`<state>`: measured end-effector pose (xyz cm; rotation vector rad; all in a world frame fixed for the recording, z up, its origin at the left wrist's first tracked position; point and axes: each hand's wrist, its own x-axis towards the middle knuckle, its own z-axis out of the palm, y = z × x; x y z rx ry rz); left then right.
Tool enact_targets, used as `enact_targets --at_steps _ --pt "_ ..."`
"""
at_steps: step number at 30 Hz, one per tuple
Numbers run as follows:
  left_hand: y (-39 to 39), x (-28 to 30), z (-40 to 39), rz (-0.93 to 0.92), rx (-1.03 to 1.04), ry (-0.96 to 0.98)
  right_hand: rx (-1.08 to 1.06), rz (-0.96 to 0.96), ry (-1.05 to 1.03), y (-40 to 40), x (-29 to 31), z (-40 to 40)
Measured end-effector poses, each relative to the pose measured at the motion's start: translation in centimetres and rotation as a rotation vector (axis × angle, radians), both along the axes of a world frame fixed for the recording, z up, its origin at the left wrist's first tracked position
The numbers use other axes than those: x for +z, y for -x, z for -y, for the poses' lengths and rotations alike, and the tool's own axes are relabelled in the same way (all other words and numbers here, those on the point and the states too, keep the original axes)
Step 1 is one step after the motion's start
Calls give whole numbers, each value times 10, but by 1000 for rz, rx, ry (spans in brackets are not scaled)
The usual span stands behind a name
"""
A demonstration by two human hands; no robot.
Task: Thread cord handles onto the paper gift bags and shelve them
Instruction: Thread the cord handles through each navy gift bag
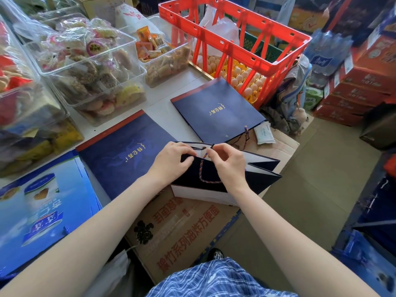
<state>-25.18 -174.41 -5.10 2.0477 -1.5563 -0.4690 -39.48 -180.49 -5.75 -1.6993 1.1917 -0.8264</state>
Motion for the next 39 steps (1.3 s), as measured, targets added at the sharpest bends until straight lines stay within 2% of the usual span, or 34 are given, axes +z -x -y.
enact_targets --at_steps 5,8,9,12,15,19,21,25,30,34,39 --pt "13 9 16 -152 185 -170 13 106 -66 4 0 2" --pt "22 11 21 13 187 -305 58 87 -15 5 -1 1" --pt "22 10 24 19 167 -323 80 68 17 6 -2 0" --pt "16 7 33 -112 145 -369 149 35 106 12 -4 -3" --pt "6 6 41 -149 44 -438 216 -2 165 16 -5 -2" --pt "-2 8 43 -351 17 -453 331 -90 261 18 -6 -3" --pt "-1 7 39 -370 30 -385 275 -101 275 18 -8 -3" --pt "5 -5 29 -281 22 -187 183 -199 258 12 -9 -1" --pt "12 -10 20 -374 22 24 130 -227 36 -1 3 4" --pt "12 -10 17 -370 -60 69 92 -245 -185 -6 13 18" --pt "16 -7 12 -218 -117 82 76 -184 -216 -7 12 18"
